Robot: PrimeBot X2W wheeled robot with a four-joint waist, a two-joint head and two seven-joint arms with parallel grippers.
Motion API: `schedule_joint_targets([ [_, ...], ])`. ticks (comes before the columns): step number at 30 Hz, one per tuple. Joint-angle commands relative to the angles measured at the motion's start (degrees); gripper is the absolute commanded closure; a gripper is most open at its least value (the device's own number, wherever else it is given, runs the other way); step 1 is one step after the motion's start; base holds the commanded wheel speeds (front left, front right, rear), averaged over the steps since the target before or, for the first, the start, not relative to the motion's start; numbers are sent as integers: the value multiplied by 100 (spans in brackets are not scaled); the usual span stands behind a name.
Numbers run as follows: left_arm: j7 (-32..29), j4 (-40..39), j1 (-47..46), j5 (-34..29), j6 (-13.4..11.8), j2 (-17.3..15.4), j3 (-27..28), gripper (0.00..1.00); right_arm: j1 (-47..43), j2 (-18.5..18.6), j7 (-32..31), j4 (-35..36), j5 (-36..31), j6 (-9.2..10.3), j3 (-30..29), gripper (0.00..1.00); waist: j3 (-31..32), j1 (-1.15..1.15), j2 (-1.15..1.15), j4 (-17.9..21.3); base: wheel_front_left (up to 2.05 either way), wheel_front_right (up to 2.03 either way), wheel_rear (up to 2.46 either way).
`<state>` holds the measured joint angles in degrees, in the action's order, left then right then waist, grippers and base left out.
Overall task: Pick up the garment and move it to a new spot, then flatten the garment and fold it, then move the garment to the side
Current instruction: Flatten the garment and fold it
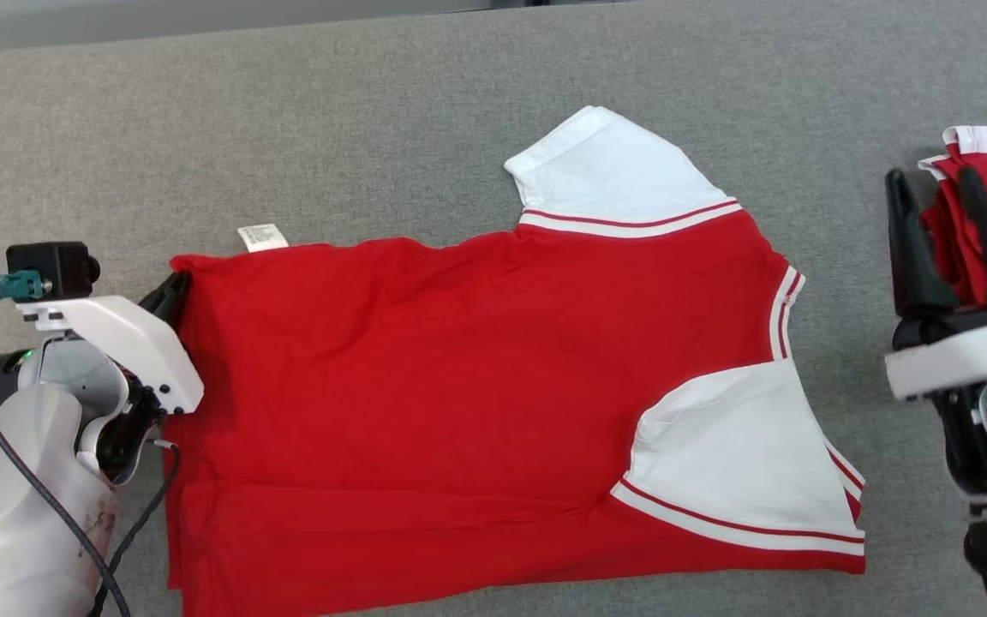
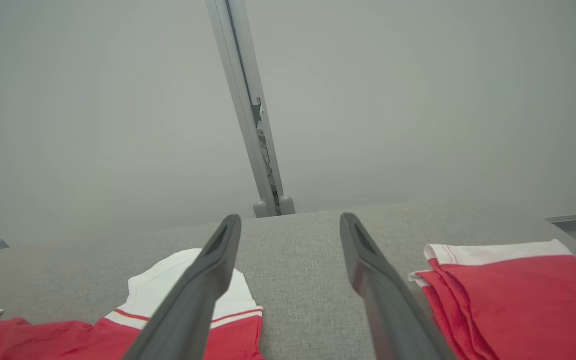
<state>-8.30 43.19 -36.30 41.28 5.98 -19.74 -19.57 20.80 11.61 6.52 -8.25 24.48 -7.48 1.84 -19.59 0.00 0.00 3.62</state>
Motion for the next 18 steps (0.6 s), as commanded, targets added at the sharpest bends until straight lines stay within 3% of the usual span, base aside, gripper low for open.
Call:
schedule_joint_targets([
  [1,86,20,-174,-59,-6,-18,-3,100,296,94,37,-150,57,-3,-4,0,-83,0,0,-70,0,0,0],
  [8,227,172,-651,-145,47,187,-149,100,1819,462,-113,-1409,329,-2,510,0,-423,0,0,-447,0,0,0],
  [18,461,338,-1098,-201,120,479,-489,100,3384,659,-602,-3256,672,-2,1939,0,-806,0,0,-911,0,0,0],
])
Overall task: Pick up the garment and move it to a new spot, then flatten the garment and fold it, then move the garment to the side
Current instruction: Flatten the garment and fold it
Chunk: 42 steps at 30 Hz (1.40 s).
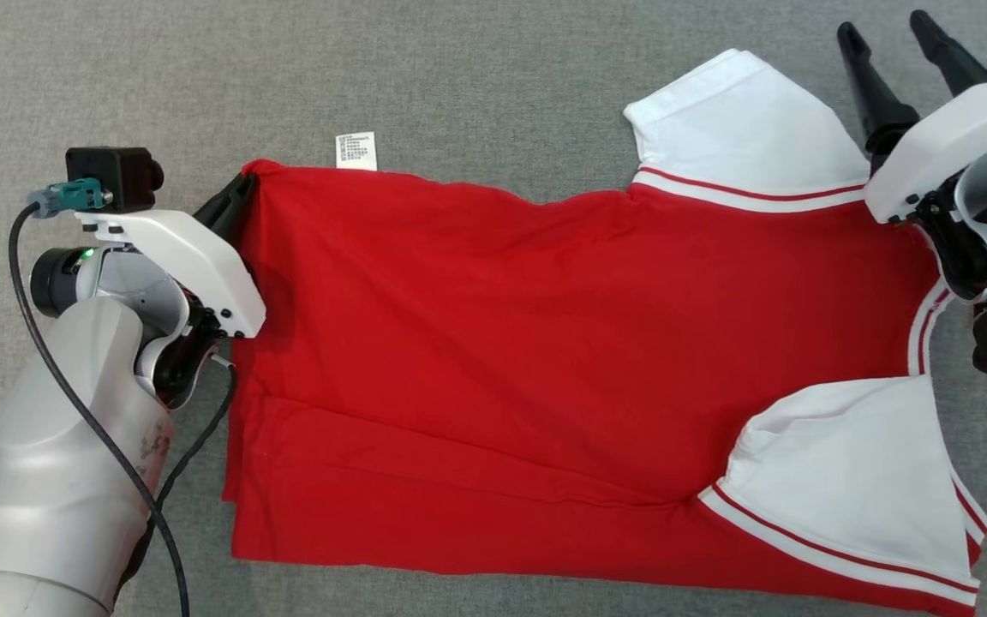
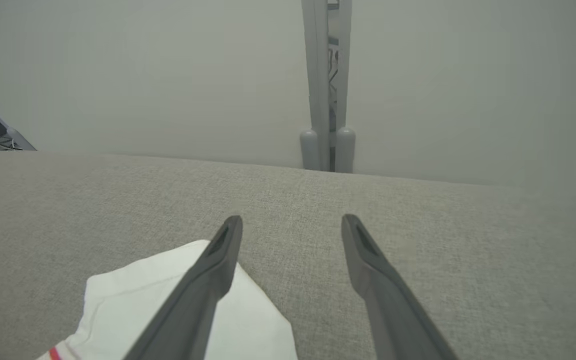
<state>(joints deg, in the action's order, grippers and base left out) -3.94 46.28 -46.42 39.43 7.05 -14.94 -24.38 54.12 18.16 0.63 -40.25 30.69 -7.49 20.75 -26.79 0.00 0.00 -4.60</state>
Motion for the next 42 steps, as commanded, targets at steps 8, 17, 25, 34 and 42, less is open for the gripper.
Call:
schedule_joint_targets([
  [8,231,254,-172,43,17,60,-181,100,529,144,-360,-679,658,-1,1120,0,-229,0,0,-185,0,0,0],
  [17,443,460,-253,160,29,76,-298,100,680,276,-481,-718,1574,-1,1984,100,-207,0,0,-157,0,0,0],
  [25,752,314,-274,221,35,-20,-335,100,892,545,97,-443,2056,-1,2342,100,-43,0,0,-103,0,0,0],
  [34,845,-114,-111,237,-1,-197,-339,100,931,860,576,-15,2384,-1,2791,100,110,0,0,-32,0,0,0],
  [42,1016,-916,665,361,-184,-446,-218,100,367,1174,1080,809,2486,-1,3105,100,345,0,0,123,0,0,0],
])
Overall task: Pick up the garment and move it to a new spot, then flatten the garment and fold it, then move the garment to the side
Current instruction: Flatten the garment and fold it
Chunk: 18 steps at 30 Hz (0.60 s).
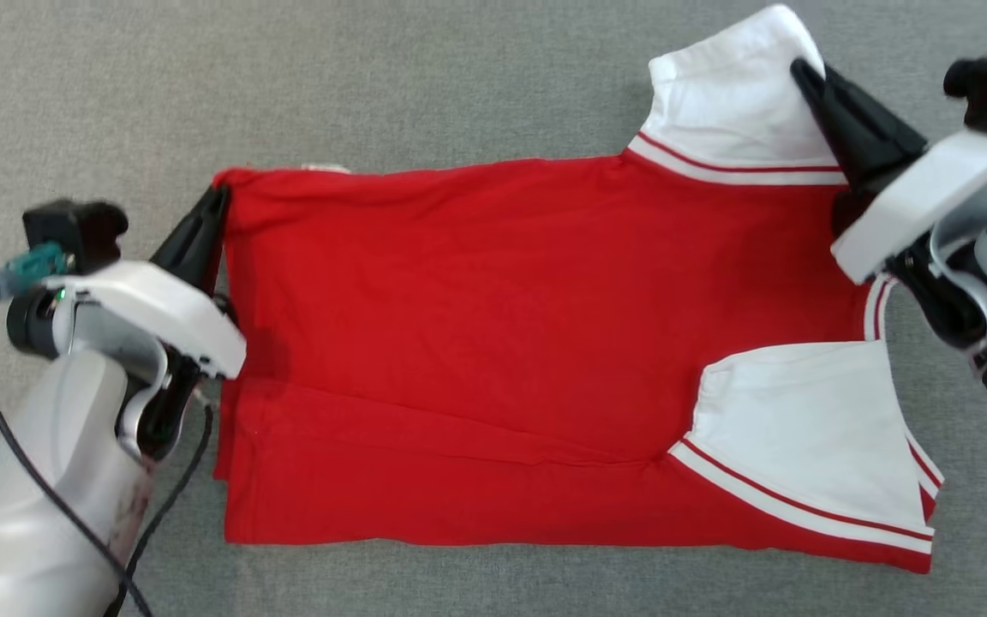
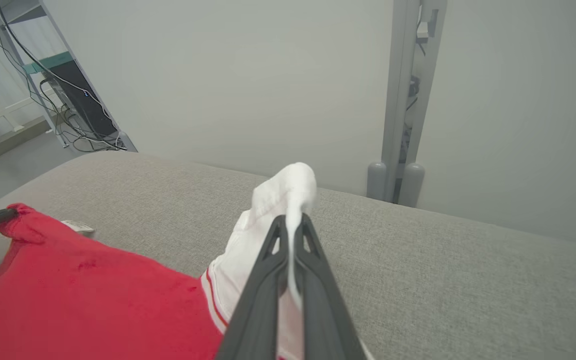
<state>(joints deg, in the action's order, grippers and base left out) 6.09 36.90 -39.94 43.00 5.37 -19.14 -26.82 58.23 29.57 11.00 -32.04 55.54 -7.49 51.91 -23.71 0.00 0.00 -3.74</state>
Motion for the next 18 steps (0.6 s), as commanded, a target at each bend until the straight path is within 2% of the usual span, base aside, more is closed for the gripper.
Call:
schedule_joint_targets([
  [1,19,-115,145,3,-59,-74,30,100,-167,92,82,131,-7,-1,-7,100,71,0,0,61,0,0,0],
  [6,-29,-886,843,175,-254,-286,133,100,-994,362,283,851,-46,-1,-277,100,218,0,0,142,0,0,0],
  [11,-200,-1686,1543,465,-401,-503,286,100,-2072,468,376,1582,-205,-1,-871,100,338,0,0,222,0,0,0],
  [18,-321,-2351,2181,660,-715,-732,482,100,-3615,182,276,2319,-595,-1,-1784,100,387,0,0,275,0,0,0],
])
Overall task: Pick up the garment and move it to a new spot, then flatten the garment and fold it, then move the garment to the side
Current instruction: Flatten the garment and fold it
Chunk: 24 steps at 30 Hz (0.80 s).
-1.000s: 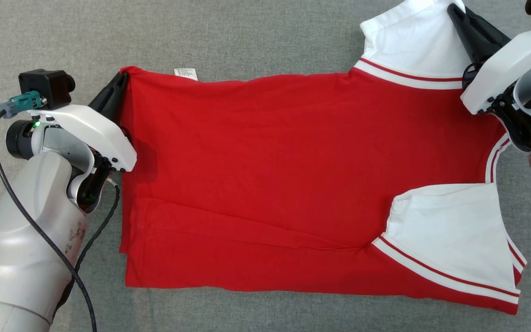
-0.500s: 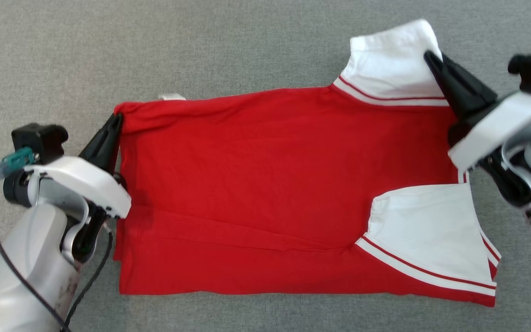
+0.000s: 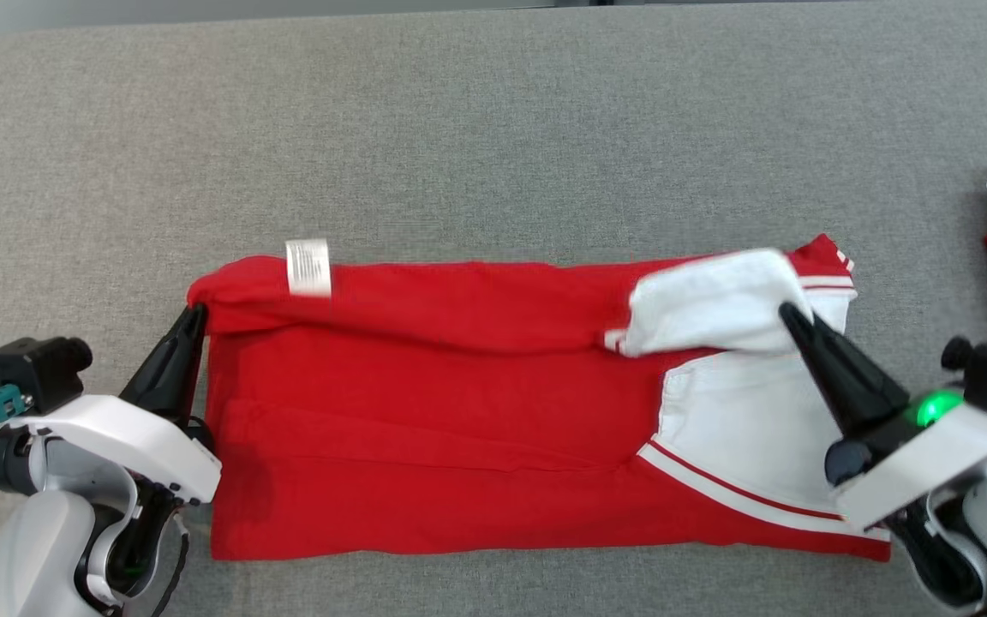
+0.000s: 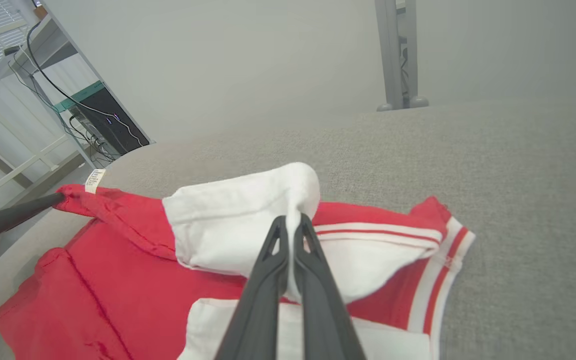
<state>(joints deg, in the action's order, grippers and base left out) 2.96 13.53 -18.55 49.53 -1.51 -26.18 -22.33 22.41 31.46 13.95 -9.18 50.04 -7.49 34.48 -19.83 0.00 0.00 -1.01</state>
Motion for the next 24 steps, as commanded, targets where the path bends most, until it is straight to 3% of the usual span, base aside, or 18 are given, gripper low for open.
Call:
schedule_joint_targets([
  [1,-12,-56,103,31,-70,-53,55,100,-222,-68,-35,89,-79,-1,-174,100,-1,0,0,9,0,0,0],
  [4,-5,-146,332,130,-211,-95,152,100,-896,-439,-233,336,-291,-1,-616,100,-2,0,0,36,0,0,0],
  [10,-26,-100,565,246,-281,-43,168,100,-1391,-797,-546,449,-635,-1,-989,100,29,0,0,82,0,0,0],
  [11,-32,-100,613,275,-286,-16,166,100,-1444,-864,-586,455,-697,-1,-1053,82,39,0,0,96,0,0,0],
  [12,-44,-86,663,299,-284,0,156,100,-1488,-898,-644,428,-794,-1,-1112,53,51,0,0,111,0,0,0],
  [13,-46,-82,715,330,-275,14,147,100,-1520,-952,-668,421,-864,-1,-1168,0,62,0,0,121,0,0,0],
  [14,-54,-80,763,353,-273,28,140,81,-1545,-1020,-665,440,-932,-2,-1209,0,76,0,0,132,0,0,0],
  [15,-24,-80,795,346,-291,40,140,54,-1564,-1060,-650,441,-1030,-1,-1291,0,90,0,0,138,0,0,0],
  [16,13,-88,842,336,-318,58,134,0,-1565,-1102,-603,447,-1109,-1,-1380,0,110,0,0,143,0,0,0],
  [24,988,-434,1112,-144,-849,241,418,0,-1601,-1635,-139,675,-1995,-2,-2429,0,386,0,0,150,0,0,0],
])
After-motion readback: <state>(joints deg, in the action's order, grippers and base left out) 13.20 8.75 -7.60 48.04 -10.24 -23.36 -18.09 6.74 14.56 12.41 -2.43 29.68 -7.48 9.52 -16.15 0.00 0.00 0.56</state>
